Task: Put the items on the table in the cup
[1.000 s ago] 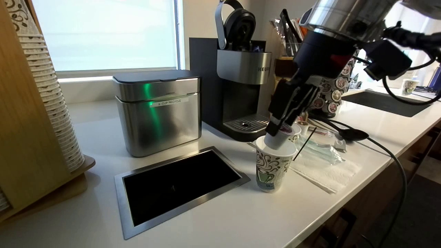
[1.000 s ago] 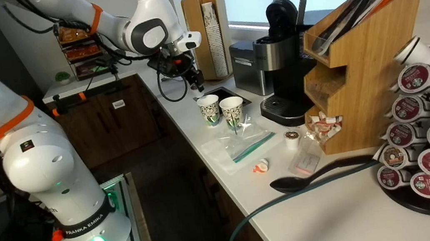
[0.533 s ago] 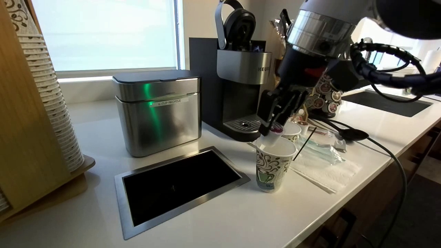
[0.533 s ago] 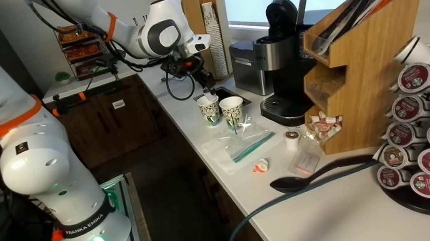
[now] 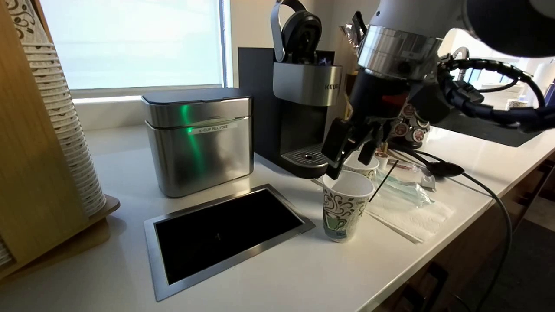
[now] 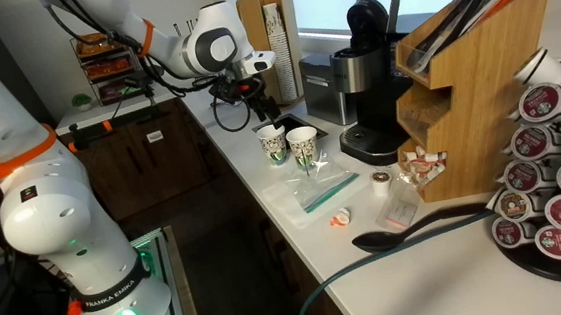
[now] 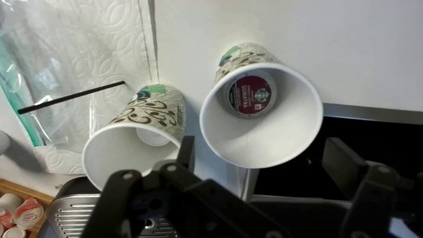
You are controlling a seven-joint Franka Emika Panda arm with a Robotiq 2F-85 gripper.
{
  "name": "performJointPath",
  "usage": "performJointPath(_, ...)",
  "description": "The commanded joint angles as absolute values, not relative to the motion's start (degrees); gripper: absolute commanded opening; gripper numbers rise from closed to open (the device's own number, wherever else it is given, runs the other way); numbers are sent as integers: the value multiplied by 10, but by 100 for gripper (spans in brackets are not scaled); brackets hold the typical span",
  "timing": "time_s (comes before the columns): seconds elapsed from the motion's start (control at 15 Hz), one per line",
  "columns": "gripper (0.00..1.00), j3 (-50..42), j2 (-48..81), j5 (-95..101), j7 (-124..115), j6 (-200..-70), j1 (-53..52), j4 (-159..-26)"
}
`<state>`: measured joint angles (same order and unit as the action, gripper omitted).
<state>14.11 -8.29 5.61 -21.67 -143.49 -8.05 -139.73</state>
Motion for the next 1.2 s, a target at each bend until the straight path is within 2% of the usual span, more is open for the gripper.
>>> performJointPath(0.0, 100, 128, -159, 95, -254, -1386, -59, -1416)
performJointPath(0.47, 100, 49, -199, 214, -290, -1377, 103, -1477)
performJointPath(0.53, 100, 56, -196, 176, -260, -1372, 69, -1453)
performJointPath(0.73, 100, 38, -193, 200, -261, -1373, 105, -1468)
performJointPath(1.13, 100, 40, -127, 196, -383, -1284, 122, -1443)
